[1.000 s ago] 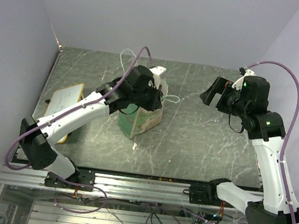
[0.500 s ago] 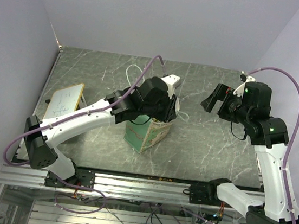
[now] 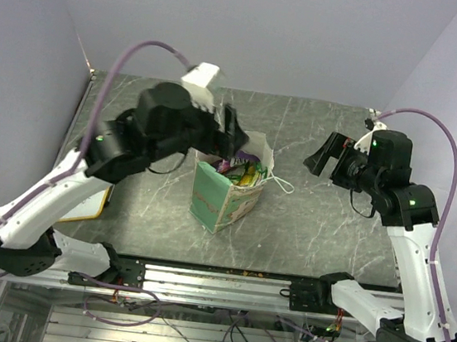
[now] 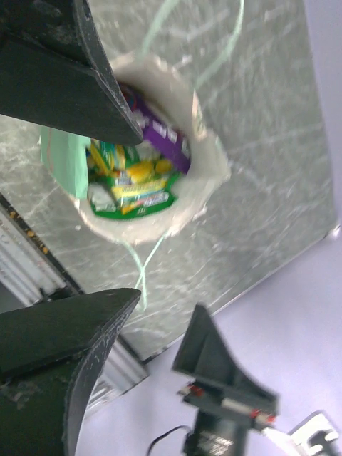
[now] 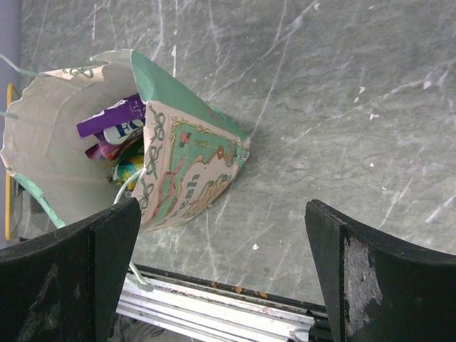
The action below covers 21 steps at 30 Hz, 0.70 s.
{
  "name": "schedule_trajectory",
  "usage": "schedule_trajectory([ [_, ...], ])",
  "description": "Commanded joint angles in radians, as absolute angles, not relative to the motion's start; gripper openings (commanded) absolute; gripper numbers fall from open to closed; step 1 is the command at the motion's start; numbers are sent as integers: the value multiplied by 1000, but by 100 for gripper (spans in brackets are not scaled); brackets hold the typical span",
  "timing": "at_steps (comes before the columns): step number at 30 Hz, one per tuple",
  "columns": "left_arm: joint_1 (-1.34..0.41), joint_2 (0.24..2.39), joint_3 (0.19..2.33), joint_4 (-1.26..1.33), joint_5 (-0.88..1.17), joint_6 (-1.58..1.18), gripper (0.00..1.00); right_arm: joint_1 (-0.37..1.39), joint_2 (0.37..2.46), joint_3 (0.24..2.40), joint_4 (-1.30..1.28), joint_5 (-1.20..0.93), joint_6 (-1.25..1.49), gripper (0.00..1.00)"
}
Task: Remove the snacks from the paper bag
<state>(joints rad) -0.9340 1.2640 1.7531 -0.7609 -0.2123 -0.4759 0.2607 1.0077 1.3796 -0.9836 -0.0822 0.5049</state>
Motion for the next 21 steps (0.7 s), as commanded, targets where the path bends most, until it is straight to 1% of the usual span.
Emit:
schedule_trajectory([
  [1, -751, 1259, 1739, -893, -249, -518, 92, 255, 1038, 1372, -916, -166, 519, 100],
  [4, -610, 1275, 1705, -886, -161, -555, 90, 255, 1052, 1372, -892, -190, 525, 100],
  [6, -559, 1304, 1695, -874, -111, -569, 88, 254, 1063, 1377, -890, -198, 521, 100],
  [10, -505, 1417, 1717, -896, -79, -577, 80, 255, 1079, 1394, -896, -213, 488, 100],
  [15, -475, 1537, 1739, -893, -110, -563, 72, 255, 1104, 1430, -906, -282, 413, 98],
  [18, -454, 1578, 1732, -817, -49, -584, 67, 256, 1127, 1453, -904, -420, 331, 94],
  [19, -452, 1590, 1724, -788, -21, -594, 65, 255, 1140, 1457, -902, -494, 295, 91],
  [21, -451, 1615, 1717, -735, 35, -621, 60, 264, 1150, 1451, -896, -626, 244, 83],
])
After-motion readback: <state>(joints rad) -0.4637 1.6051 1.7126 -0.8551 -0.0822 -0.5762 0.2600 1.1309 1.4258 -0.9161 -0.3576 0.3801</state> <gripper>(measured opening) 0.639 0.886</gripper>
